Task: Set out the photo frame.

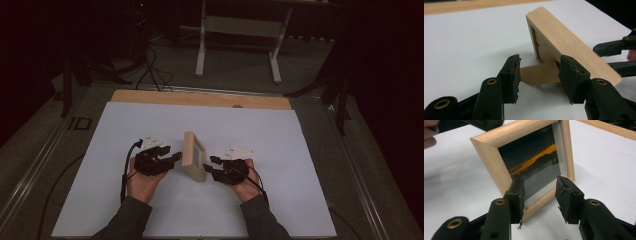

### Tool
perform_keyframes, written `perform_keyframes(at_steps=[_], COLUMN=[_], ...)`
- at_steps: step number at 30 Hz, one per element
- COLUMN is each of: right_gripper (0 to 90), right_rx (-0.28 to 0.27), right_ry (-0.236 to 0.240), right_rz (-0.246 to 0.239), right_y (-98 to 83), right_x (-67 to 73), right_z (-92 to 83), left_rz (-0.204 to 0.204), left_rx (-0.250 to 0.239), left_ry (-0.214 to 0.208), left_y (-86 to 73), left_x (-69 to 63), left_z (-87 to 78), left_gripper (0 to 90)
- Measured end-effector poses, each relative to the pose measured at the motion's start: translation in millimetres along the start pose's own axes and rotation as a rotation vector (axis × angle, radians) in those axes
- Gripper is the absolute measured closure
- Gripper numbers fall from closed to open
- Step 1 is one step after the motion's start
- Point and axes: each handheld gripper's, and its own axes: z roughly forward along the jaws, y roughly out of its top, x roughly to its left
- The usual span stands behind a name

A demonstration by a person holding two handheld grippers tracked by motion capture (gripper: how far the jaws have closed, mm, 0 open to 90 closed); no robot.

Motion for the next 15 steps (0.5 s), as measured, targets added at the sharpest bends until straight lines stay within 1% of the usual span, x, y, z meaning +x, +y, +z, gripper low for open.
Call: perform_keyframes(at_steps=[4, 8, 11, 13, 15], right_gripper=[57.6, 57.6, 57.6, 57.6, 57.6], right_rx=[-0.001, -0.007, -0.012, -0.015, -0.014], right_ry=[-0.007, -0.019, -0.024, -0.026, -0.027], right_rz=[0.005, 0.012, 0.014, 0.018, 0.021], right_y=[-0.1, -0.1, 0.1, 0.2, 0.2], right_x=[-0.9, -2.5, -3.6, -3.9, -4.2], right_z=[-0.8, -1.8, -3.2, -3.9, -4.2], left_rz=[-0.013, -0.013, -0.017, -0.011, -0.014], left_rx=[-0.022, -0.04, -0.049, -0.05, -0.047], left_ry=[-0.004, -0.015, -0.03, -0.042, -0.056], left_y=[3.9, 6.5, 8.0, 8.9, 9.4], left_x=[-0.5, -3.8, -6.9, -9.2, -12.4], left_z=[-6.8, -10.4, -11.8, -12.1, -11.3], left_gripper=[48.0, 44.9, 42.0, 40.2, 37.7])
